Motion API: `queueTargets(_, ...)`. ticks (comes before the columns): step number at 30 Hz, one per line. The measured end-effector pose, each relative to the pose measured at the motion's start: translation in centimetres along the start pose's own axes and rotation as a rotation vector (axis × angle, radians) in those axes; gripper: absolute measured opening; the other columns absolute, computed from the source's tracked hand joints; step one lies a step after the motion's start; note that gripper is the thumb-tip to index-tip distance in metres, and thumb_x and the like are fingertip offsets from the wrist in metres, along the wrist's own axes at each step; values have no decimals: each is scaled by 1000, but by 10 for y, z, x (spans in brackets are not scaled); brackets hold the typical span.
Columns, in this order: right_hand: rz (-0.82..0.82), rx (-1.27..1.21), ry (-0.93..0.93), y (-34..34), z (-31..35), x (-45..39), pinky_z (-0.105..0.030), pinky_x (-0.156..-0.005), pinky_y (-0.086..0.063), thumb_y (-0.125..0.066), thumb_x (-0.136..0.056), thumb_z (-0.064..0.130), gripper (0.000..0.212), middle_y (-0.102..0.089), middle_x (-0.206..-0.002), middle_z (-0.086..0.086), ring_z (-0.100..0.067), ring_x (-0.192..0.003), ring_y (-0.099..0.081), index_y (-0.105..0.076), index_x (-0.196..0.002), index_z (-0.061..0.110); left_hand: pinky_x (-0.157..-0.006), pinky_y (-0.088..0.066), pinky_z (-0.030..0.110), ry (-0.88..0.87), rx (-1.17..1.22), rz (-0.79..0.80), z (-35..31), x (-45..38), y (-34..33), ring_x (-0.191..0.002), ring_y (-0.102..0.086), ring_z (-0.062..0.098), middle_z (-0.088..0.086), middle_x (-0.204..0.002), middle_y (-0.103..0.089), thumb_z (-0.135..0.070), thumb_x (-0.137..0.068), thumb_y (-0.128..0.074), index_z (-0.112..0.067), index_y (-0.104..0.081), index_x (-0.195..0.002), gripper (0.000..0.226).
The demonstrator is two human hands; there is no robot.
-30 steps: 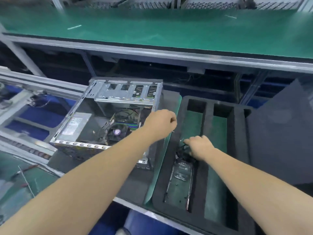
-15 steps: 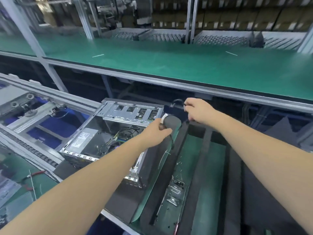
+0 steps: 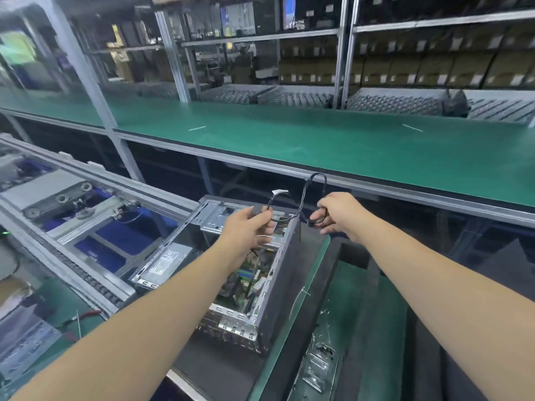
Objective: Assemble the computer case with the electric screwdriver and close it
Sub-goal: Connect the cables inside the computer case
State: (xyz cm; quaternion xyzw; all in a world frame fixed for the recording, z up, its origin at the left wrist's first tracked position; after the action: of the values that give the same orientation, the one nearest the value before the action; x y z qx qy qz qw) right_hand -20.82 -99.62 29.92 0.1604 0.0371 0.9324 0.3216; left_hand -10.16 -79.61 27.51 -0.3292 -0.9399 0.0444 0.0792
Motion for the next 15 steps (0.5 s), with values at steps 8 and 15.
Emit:
queueTargets(8,-243,469,556,-53,12,12,-35,-73,-48,-51,-98,12,21,-55,-114,1,-13,-90,-57,-55,-116,22,-63,-54,30,-103,-196,-141,-9,7,41,-58,-57,15,3,-69,-65,-37,-88,-72,-20,-73,-74,22)
queueTargets(15,-5,519,726,-129,31,40,-34,-73,-44,-63,-97,32,14,-56,-97,4,-15,-86,-57,-70,-93,21,-42,-40,25,-157,-331,-221,-9,14,58,-49,-54,16,2,-60,-62,-31,-89,-67,-17,-65,-76,20)
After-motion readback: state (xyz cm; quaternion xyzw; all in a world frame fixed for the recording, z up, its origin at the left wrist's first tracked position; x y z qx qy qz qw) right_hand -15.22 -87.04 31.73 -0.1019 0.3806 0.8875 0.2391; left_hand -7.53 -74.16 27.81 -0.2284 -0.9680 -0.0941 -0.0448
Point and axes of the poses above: each hand's wrist, its own x-axis away from the middle knuckle, its own y-axis out of the back of the hand, z = x × y, the point moved 2 cm from there along -x, towards the middle knuckle
